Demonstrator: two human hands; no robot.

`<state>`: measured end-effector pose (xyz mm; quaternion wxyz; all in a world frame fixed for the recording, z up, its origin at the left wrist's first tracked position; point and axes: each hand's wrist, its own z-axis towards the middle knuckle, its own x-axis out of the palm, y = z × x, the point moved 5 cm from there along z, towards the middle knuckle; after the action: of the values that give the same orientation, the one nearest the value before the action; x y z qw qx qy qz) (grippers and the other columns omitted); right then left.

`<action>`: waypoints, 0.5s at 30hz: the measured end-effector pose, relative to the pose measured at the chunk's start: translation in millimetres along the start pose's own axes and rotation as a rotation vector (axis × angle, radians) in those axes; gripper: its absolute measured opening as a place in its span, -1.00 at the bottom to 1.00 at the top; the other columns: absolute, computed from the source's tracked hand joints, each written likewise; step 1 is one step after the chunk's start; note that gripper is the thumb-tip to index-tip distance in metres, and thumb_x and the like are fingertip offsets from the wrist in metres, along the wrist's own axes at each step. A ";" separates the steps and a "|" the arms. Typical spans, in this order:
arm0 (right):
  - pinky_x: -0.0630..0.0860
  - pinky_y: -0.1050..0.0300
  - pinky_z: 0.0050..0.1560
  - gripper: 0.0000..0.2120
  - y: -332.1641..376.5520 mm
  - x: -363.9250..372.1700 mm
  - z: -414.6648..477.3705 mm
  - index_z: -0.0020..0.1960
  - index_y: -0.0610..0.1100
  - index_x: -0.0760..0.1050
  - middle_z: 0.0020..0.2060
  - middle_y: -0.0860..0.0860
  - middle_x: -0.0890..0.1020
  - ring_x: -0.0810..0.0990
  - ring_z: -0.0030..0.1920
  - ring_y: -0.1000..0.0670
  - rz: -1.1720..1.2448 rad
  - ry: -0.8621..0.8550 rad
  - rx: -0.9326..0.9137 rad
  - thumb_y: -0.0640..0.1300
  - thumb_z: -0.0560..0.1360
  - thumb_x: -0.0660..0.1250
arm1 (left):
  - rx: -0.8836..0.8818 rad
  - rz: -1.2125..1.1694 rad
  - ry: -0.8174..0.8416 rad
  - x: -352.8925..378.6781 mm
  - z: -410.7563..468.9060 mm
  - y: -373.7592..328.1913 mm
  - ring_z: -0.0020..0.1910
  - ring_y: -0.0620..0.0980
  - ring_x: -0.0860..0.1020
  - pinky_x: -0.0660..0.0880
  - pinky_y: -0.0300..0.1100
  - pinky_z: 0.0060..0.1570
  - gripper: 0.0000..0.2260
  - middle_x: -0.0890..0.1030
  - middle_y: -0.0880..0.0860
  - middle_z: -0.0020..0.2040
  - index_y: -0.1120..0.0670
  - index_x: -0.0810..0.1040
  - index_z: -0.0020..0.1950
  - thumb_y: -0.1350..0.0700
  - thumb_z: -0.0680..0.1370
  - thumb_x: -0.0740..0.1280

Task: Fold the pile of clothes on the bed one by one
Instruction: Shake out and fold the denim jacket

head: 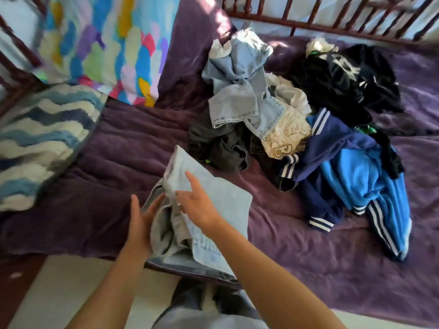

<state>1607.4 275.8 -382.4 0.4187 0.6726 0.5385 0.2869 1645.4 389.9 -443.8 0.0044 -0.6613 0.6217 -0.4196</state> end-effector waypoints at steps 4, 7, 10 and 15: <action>0.35 0.25 0.13 -0.56 -50.8 27.3 -0.5 0.50 -0.05 0.12 0.34 -0.16 0.42 0.46 0.18 -0.08 -0.294 0.039 0.104 -0.11 0.64 0.07 | -0.069 0.272 -0.020 -42.9 4.5 -18.7 0.17 0.06 0.55 0.44 0.00 0.22 -0.55 0.57 0.13 0.23 0.06 0.48 0.29 -0.16 0.51 0.18; 0.30 0.12 0.31 -0.57 -88.4 5.9 -23.0 0.46 -0.11 0.26 0.37 -0.06 0.40 0.38 0.34 -0.08 -0.797 -0.138 -0.024 -0.07 0.60 0.15 | 0.034 0.802 -0.185 -57.0 13.1 -21.2 0.20 0.06 0.49 0.40 0.00 0.25 -0.44 0.52 0.14 0.26 0.15 0.37 0.37 0.20 0.40 0.47; 0.57 0.06 0.04 -0.48 -114.3 0.2 -55.4 0.28 -0.07 0.52 0.19 -0.07 0.58 0.59 0.17 -0.09 -1.158 -0.186 -0.132 0.18 0.42 0.26 | 0.187 1.044 -0.322 -51.1 15.4 -18.7 0.23 0.07 0.43 0.37 -0.12 0.17 -0.30 0.43 0.13 0.32 0.14 0.22 0.46 0.35 0.37 0.41; 0.59 -0.19 -0.12 0.06 -157.4 4.3 -68.1 0.31 0.05 0.34 0.17 -0.15 0.60 0.61 0.12 -0.19 -1.355 0.008 0.087 0.42 -0.11 0.48 | 0.449 1.622 -0.513 -44.9 -17.1 -22.6 0.10 0.29 0.50 0.42 0.09 -0.07 -0.20 0.50 0.26 0.21 0.08 0.16 0.51 0.27 0.34 0.43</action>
<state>1475.3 308.2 -487.0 0.4764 0.2016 0.8538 -0.0583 1659.9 441.0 -445.4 0.5708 -0.0734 0.7824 -0.2379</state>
